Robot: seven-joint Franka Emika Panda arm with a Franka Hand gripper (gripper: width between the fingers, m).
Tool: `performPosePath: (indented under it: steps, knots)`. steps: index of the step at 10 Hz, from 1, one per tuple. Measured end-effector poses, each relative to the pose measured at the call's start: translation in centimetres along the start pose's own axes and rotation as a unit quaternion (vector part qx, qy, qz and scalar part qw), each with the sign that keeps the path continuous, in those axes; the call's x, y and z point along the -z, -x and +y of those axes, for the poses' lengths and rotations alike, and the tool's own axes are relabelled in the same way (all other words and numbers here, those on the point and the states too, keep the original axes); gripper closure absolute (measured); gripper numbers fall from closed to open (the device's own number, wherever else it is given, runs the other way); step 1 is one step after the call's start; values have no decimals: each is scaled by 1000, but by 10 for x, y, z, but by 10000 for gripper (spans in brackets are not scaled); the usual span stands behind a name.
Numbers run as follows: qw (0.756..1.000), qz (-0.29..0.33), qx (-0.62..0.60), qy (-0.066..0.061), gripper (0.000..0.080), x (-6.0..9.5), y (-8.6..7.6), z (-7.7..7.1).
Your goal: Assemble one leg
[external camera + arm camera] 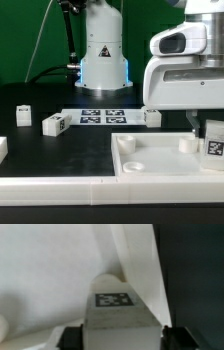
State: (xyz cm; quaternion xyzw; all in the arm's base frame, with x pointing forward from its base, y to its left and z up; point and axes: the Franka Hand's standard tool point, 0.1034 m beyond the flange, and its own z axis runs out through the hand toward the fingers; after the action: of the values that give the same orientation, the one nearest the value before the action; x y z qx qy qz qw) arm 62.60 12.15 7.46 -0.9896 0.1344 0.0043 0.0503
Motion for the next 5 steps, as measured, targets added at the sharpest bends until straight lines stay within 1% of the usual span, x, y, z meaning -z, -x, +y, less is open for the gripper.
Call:
performPosePath:
  steps: [4, 5]
  knots:
    - [1000, -1, -24, 1, 502, -1, 0, 4]
    - [993, 4, -117, -2, 502, -1, 1, 4]
